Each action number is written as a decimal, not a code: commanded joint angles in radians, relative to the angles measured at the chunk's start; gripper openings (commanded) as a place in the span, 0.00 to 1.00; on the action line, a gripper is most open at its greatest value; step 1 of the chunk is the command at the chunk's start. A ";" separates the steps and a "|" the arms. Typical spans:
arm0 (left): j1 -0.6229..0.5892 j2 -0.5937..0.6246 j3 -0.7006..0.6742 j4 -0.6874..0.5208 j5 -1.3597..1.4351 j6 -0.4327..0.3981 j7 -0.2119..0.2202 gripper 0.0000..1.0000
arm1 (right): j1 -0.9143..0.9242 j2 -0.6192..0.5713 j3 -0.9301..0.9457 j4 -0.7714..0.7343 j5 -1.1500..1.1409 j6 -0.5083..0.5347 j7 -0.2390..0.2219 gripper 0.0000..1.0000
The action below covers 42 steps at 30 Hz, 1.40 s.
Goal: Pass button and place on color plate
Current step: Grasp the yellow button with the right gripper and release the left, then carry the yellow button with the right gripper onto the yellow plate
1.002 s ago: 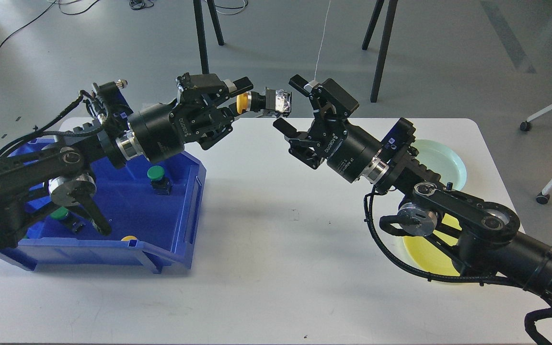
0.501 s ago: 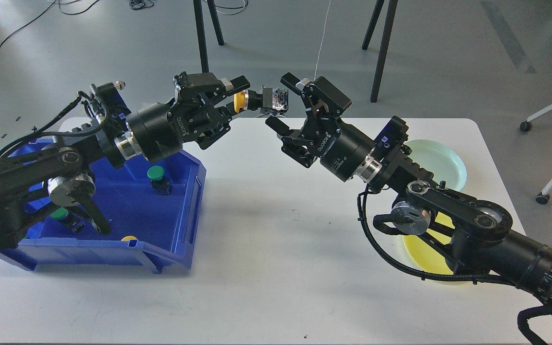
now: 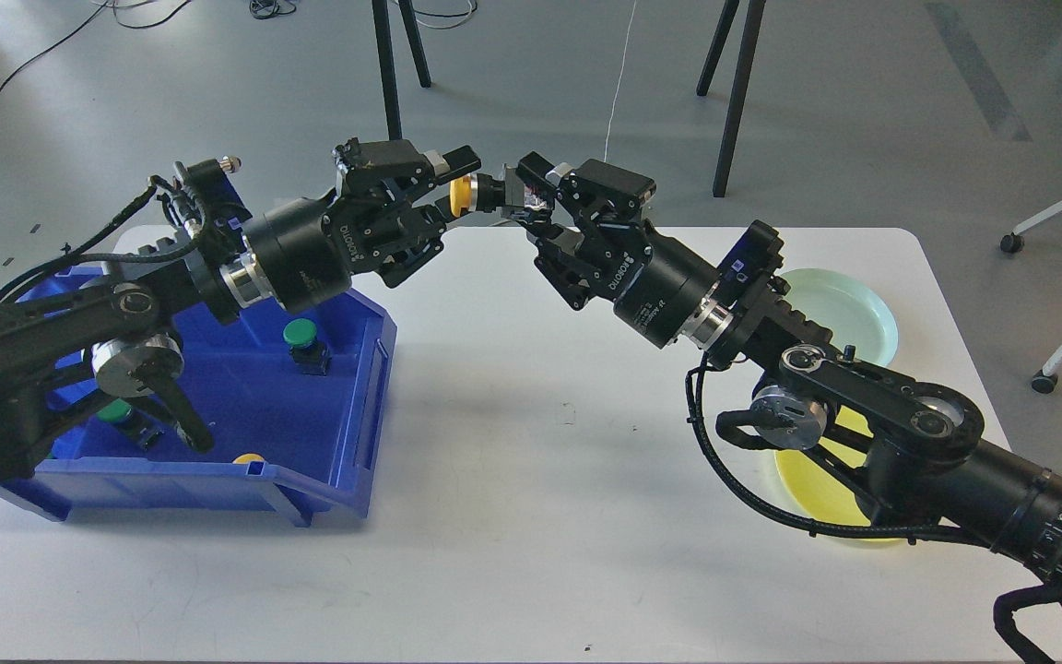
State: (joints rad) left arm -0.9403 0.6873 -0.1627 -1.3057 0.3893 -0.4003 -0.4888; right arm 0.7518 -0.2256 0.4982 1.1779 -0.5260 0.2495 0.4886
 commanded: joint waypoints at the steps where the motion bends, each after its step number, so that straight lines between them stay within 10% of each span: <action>1: 0.000 0.000 0.000 0.000 0.000 0.000 0.000 0.19 | 0.003 0.002 0.000 -0.006 0.001 -0.001 0.000 0.28; 11: 0.011 0.000 0.000 0.000 0.008 0.006 0.000 0.28 | 0.015 0.002 0.002 -0.014 0.003 -0.003 0.000 0.15; 16: 0.012 -0.008 -0.005 -0.001 0.003 0.008 0.000 0.60 | 0.014 0.000 0.000 -0.015 0.001 -0.003 0.000 0.14; 26: 0.017 -0.014 -0.017 0.016 0.000 0.005 0.000 0.76 | -0.002 -0.032 -0.023 -0.003 0.006 -0.003 0.000 0.12; 36: 0.023 -0.022 -0.017 0.040 0.000 0.009 0.000 0.77 | -0.182 -0.331 0.110 0.092 0.018 -0.027 0.000 0.12; 42: 0.025 -0.028 -0.018 0.042 0.000 0.011 0.000 0.77 | -0.449 -0.546 0.195 0.184 0.020 -0.218 0.000 0.12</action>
State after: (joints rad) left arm -0.9172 0.6612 -0.1798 -1.2648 0.3894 -0.3908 -0.4890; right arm 0.4187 -0.6718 0.6794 1.3153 -0.5048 0.1253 0.4885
